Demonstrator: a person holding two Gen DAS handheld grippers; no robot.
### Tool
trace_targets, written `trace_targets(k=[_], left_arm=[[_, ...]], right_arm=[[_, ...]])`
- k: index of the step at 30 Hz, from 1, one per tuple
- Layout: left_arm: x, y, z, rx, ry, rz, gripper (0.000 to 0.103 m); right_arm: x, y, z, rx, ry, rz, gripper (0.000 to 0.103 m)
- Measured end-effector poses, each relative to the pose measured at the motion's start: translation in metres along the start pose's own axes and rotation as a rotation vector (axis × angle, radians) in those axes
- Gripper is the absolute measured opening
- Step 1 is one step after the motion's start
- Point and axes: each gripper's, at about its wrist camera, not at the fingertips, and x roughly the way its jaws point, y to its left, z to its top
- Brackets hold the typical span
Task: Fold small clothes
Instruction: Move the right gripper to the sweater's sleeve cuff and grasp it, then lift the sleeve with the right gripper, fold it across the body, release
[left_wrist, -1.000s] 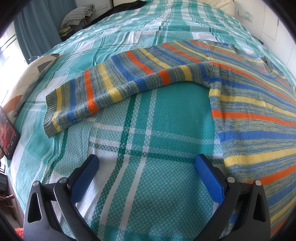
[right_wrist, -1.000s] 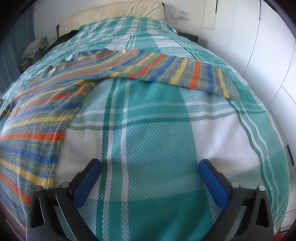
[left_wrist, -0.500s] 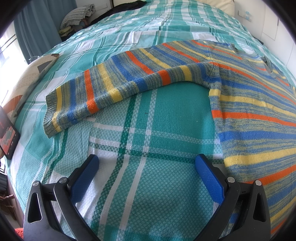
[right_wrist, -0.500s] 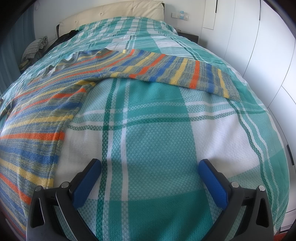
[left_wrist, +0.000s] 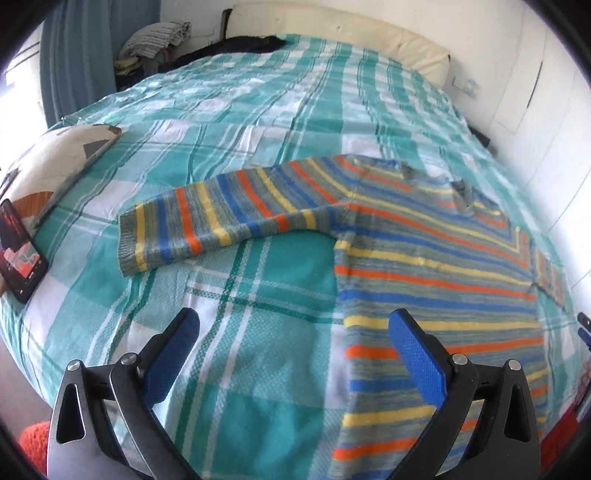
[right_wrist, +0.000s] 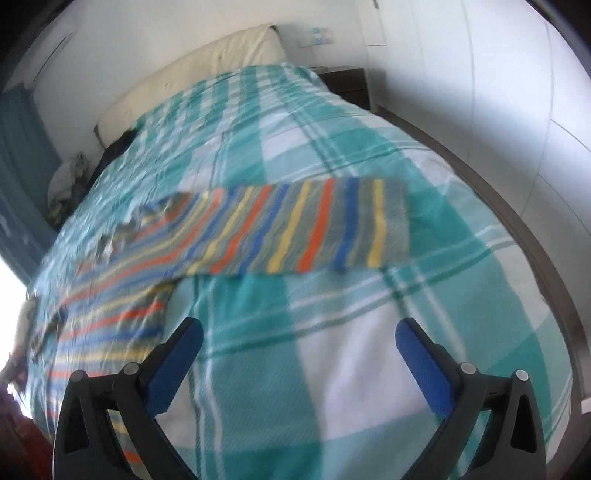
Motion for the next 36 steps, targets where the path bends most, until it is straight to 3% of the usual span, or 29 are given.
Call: trace_targets(k=[2, 5, 6, 9, 12, 14, 15, 16, 17, 18, 21, 25, 28, 32, 36], left_arm=[[-0.003, -0.002, -0.006, -0.001, -0.018, -0.007, 0.102], [0.003, -0.002, -0.011, 0.008, -0.009, 0.003, 0.102], [0.007, 0.0, -0.012, 0.004, 0.003, 0.011, 0.102], [0.016, 0.011, -0.014, -0.04, 0.025, 0.05, 0.102], [0.022, 0.02, -0.018, -0.074, 0.044, 0.073, 0.102], [0.028, 0.023, -0.019, -0.087, 0.061, 0.083, 0.102], [0.031, 0.023, -0.019, -0.09, 0.07, 0.084, 0.102], [0.034, 0.024, -0.02, -0.093, 0.077, 0.085, 0.102], [0.037, 0.023, -0.02, -0.095, 0.083, 0.086, 0.102], [0.039, 0.023, -0.02, -0.097, 0.088, 0.086, 0.102], [0.04, 0.021, -0.021, -0.091, 0.09, 0.089, 0.102], [0.037, 0.019, -0.021, -0.074, 0.08, 0.085, 0.102], [0.037, 0.018, -0.02, -0.071, 0.079, 0.073, 0.102], [0.037, 0.017, -0.018, -0.065, 0.077, 0.061, 0.102], [0.037, 0.019, -0.02, -0.066, 0.089, 0.057, 0.102]], right_arm=[[0.004, -0.036, 0.024, 0.147, -0.017, 0.024, 0.099], [0.026, -0.082, 0.048, 0.377, 0.018, 0.114, 0.077], [0.035, -0.091, 0.053, 0.424, 0.04, 0.136, 0.07], [0.059, -0.101, 0.063, 0.48, 0.084, 0.139, 0.067], [0.08, -0.095, 0.068, 0.451, 0.13, 0.108, 0.066], [0.089, -0.079, 0.072, 0.344, 0.179, 0.053, 0.065], [0.093, -0.068, 0.075, 0.245, 0.209, 0.003, 0.058], [0.098, -0.057, 0.076, 0.143, 0.238, -0.068, 0.039], [0.099, -0.052, 0.079, 0.091, 0.251, -0.106, 0.028], [0.098, -0.054, 0.083, 0.106, 0.255, -0.082, 0.003], [0.082, -0.049, 0.098, 0.154, 0.203, -0.062, 0.004], [0.041, 0.011, 0.127, 0.043, 0.071, 0.004, 0.004], [0.017, 0.085, 0.144, -0.059, 0.015, 0.143, 0.004], [0.011, 0.192, 0.143, -0.183, 0.039, 0.321, 0.004], [0.039, 0.283, 0.121, -0.265, 0.094, 0.452, 0.006]])
